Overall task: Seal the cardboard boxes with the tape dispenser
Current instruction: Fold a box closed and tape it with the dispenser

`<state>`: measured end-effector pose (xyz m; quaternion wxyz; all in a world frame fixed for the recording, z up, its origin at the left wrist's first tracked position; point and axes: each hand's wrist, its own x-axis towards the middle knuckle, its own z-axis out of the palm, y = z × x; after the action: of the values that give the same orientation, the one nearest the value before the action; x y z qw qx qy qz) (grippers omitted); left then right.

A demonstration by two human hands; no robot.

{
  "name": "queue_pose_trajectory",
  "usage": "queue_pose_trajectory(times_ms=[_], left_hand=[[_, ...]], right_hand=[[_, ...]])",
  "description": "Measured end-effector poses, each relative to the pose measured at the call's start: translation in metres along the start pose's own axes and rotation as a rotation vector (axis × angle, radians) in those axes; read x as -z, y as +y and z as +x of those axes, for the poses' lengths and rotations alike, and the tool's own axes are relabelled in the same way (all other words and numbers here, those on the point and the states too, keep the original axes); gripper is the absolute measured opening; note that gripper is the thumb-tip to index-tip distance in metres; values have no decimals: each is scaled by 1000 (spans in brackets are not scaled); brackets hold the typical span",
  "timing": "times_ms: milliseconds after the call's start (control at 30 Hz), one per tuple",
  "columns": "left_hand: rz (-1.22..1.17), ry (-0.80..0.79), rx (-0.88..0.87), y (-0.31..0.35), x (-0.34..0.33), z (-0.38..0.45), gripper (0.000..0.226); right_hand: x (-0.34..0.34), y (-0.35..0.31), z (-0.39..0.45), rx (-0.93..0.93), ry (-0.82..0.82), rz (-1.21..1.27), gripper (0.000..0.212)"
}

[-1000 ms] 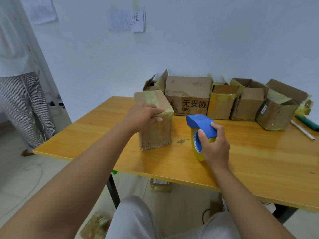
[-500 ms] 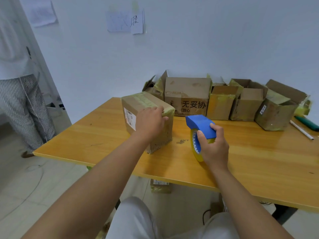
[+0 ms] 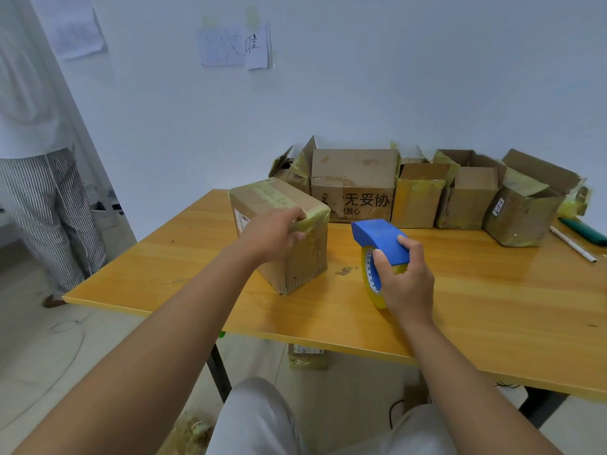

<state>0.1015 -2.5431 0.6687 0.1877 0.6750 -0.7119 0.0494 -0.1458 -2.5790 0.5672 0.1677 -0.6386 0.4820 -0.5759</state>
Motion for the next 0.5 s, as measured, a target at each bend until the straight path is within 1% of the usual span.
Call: queue_pose_trajectory(times_ms=[167, 300, 400, 500], left_hand=[[23, -20, -4, -1, 1, 0, 36], [130, 37, 38, 8, 1, 2, 33], [68, 41, 23, 11, -1, 2, 35], [27, 4, -11, 0, 1, -1, 42]], right_hand=[[0, 1, -1, 15, 5, -3, 43], [0, 1, -1, 10, 6, -4, 44], [0, 0, -1, -8, -2, 7, 44], [2, 0, -2, -8, -5, 7, 43]])
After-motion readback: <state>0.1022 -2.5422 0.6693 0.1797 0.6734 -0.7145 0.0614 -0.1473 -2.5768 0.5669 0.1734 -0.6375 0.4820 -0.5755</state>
